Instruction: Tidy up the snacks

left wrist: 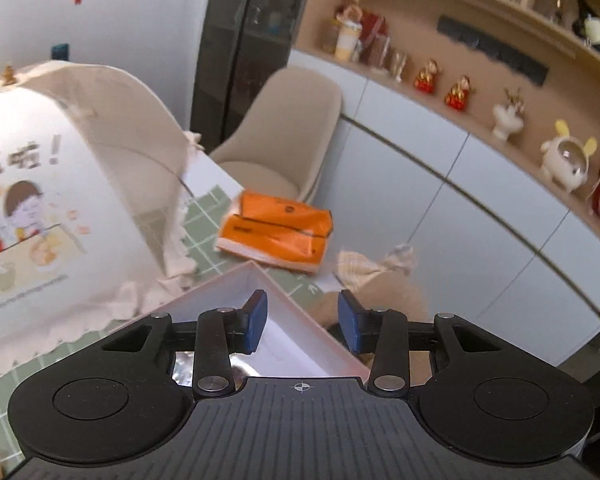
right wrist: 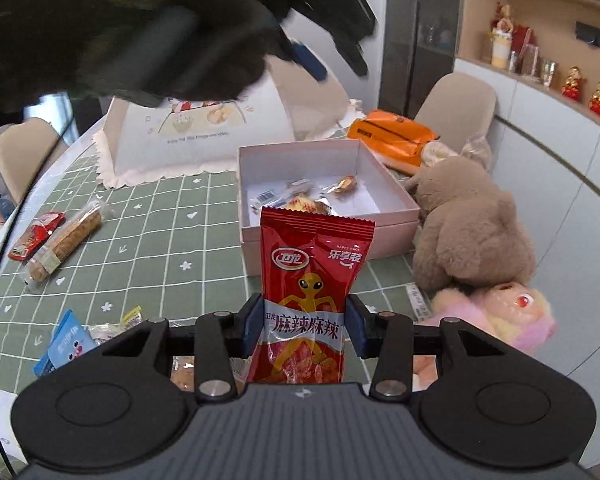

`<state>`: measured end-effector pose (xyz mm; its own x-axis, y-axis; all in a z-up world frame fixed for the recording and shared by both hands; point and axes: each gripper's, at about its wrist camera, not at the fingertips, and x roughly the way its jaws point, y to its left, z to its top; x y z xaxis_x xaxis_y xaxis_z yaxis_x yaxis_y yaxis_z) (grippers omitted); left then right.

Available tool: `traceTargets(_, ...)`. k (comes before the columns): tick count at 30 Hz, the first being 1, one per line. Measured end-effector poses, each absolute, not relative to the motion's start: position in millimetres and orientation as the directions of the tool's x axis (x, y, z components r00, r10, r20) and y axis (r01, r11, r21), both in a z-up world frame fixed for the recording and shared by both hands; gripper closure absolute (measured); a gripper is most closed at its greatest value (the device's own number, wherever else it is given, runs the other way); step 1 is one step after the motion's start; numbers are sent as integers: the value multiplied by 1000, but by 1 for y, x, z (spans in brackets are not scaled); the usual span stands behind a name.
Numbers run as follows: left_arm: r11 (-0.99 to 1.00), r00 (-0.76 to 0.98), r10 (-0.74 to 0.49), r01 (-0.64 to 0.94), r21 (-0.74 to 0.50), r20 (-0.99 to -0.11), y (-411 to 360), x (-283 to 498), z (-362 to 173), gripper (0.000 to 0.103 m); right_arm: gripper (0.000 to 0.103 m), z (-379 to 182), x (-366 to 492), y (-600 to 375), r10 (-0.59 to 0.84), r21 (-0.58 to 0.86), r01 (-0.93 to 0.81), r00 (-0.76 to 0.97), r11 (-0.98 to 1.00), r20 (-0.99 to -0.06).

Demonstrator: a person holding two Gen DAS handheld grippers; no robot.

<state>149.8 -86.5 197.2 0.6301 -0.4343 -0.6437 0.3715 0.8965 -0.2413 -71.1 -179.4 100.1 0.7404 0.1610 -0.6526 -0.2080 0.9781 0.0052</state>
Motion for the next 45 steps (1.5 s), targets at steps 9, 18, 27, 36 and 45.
traceTargets(9,933,653,-359,230,-277,-667,16,81,187,60,60,230,-12,-206,178,-38,-232,832,972,-525)
traceTargets(18,924,654,-371,189,-332,-659,78,-7,159,60,47,267,125,-219,161,11,-208,722,978,-673)
traceTargets(27,949,540,-282,36,-313,-793,131,-51,98,60,47,200,118,-202,193,63,-224,624,972,-758)
traceTargets(36,880,308,-468,77,-468,-829,99,-102,67,61,47,71,19,-147,349,221,-383,307,897,-885)
traceTargets(45,821,235,-564,64,-567,-791,64,-108,47,64,48,20,-22,-123,379,273,-378,241,884,-894)
